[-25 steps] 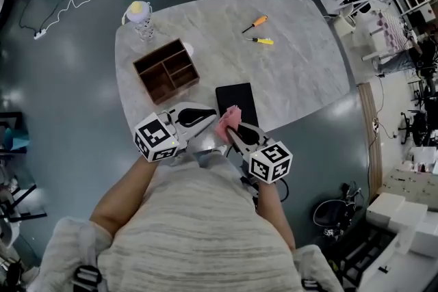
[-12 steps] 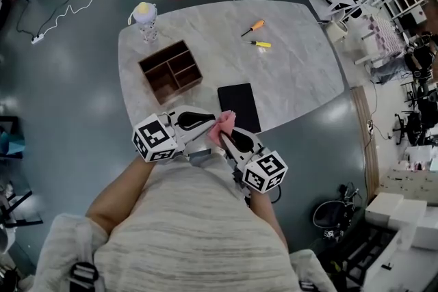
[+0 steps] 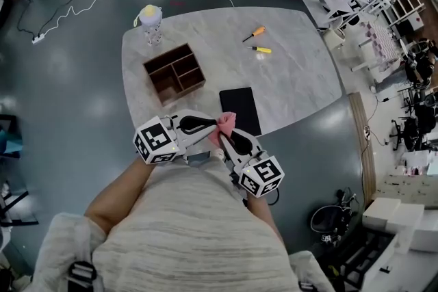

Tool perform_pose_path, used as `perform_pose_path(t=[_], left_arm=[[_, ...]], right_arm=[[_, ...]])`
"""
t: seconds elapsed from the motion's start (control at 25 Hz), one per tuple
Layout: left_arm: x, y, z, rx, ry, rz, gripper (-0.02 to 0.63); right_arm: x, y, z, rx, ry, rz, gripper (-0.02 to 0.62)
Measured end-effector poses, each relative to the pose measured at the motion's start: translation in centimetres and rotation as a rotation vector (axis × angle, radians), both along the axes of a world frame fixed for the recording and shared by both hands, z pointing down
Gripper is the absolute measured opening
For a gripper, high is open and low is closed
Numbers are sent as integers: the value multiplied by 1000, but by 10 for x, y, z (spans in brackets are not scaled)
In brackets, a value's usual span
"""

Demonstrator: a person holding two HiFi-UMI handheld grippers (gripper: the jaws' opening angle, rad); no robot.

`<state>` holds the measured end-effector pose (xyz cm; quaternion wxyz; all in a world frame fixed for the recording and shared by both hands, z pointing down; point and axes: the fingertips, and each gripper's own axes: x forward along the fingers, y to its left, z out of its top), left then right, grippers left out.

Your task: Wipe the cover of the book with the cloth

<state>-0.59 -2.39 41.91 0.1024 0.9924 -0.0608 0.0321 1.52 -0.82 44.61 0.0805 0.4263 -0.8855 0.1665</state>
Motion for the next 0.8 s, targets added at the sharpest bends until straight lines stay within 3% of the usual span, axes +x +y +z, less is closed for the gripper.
perform_pose_path(t=[0.8], left_arm=[[-18, -2, -2, -4, 13, -29, 20]], right_arm=[[-17, -2, -2, -4, 39, -26, 66]])
